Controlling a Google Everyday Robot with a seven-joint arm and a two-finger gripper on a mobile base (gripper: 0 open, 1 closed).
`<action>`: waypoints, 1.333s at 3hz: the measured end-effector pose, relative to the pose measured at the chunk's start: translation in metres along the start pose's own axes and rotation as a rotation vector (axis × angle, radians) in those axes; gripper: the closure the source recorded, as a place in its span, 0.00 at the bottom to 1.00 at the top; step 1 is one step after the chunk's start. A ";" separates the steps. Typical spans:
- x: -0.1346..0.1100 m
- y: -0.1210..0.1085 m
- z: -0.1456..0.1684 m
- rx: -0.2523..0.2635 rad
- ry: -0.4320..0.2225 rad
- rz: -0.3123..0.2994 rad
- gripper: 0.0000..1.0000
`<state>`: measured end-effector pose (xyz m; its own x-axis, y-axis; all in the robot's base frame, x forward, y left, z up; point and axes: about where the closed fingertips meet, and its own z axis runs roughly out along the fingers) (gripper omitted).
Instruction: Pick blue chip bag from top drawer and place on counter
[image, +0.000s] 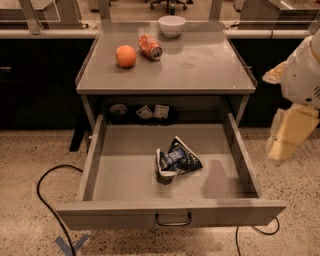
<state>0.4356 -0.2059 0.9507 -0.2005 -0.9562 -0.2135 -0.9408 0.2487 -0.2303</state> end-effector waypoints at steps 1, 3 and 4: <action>-0.010 0.014 0.050 -0.031 -0.020 -0.038 0.00; -0.026 0.002 0.163 0.003 -0.050 -0.036 0.00; -0.037 -0.022 0.208 0.023 -0.102 -0.001 0.00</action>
Offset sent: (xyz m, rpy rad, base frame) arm 0.0531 0.0585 -0.1793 0.0574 -0.0268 0.0656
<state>0.5205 -0.1440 0.7660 -0.1701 -0.9360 -0.3082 -0.9343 0.2526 -0.2515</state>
